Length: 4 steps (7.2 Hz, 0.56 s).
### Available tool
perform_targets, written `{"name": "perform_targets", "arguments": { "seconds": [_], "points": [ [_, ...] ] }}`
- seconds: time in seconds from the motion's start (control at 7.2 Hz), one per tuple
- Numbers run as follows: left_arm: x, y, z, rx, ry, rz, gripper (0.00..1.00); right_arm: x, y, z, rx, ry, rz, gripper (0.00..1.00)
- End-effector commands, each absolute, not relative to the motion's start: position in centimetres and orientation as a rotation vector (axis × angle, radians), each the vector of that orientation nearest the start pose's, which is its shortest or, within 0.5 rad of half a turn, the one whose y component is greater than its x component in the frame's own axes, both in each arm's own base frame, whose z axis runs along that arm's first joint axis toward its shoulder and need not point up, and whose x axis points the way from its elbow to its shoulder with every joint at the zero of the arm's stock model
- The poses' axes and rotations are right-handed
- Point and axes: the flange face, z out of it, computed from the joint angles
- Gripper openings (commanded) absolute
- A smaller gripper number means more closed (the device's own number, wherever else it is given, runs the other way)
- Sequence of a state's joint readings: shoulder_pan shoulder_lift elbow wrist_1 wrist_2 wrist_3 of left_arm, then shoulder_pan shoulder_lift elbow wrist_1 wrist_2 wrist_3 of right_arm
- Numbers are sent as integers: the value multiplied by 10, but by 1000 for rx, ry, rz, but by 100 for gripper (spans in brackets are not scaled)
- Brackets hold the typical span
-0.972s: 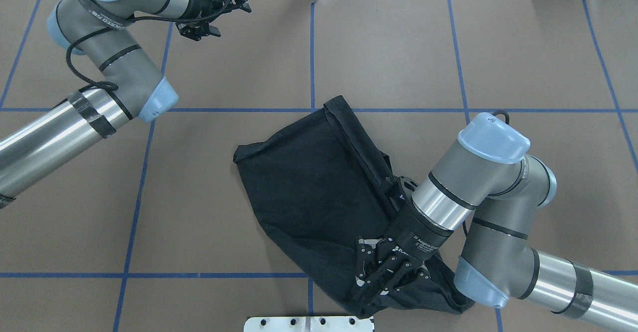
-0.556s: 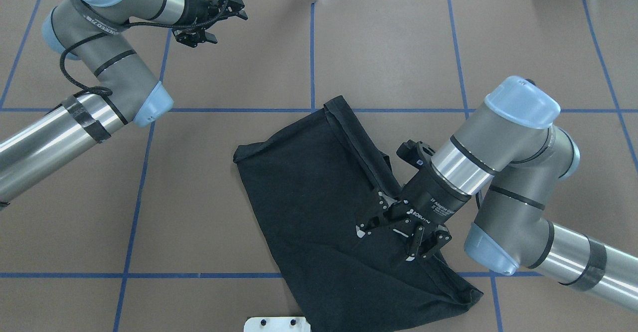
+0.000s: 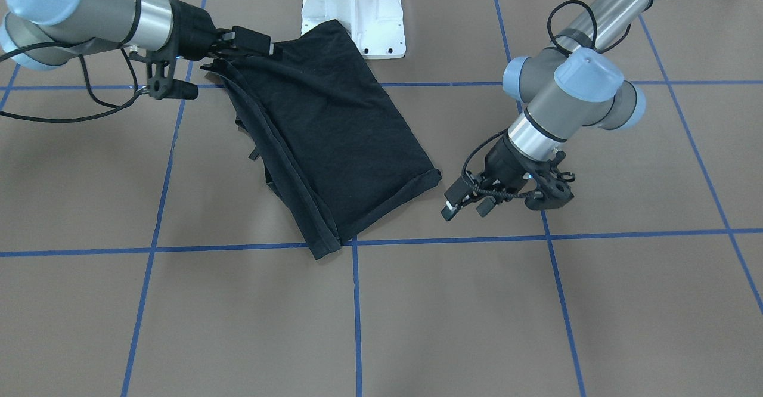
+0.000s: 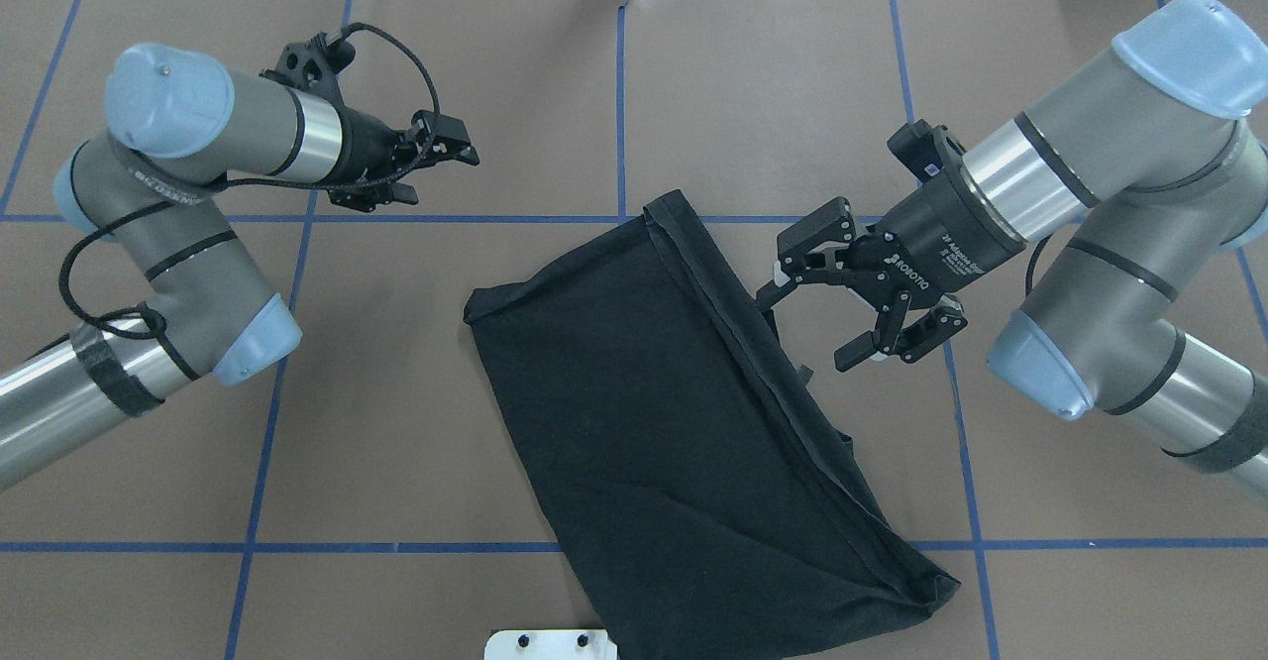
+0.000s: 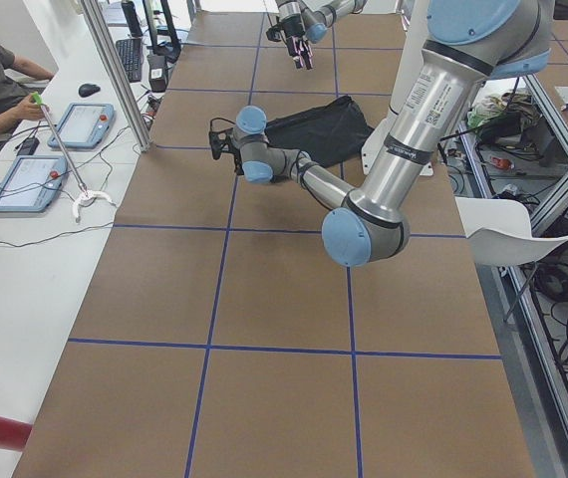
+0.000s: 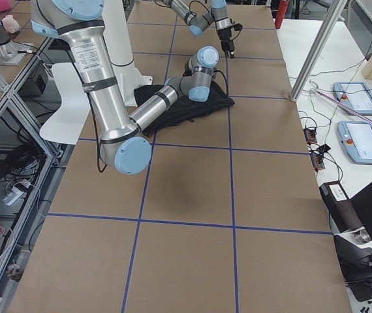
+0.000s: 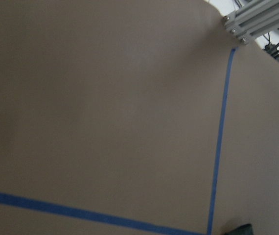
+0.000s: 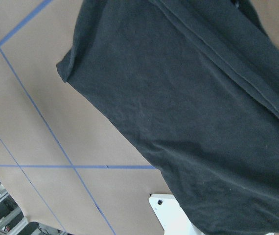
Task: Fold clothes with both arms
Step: 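Release and raise the right gripper while the left gripper grasps the far corner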
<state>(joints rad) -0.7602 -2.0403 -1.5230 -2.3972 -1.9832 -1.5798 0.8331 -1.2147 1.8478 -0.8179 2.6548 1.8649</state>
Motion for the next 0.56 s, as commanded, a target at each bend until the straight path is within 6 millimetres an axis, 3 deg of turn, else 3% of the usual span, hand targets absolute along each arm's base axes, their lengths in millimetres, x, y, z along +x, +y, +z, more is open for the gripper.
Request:
{"name": "perform_targets", "arguments": {
  "seconds": [0.0,0.42],
  "points": [
    [455,-476,331,92,1264,-364,99,-303,-440,240,-439,-1415,209,100],
    [488,-451,343,59,1239,-330,98,-303,-445,244,-422,-1413,234,100]
  ]
}}
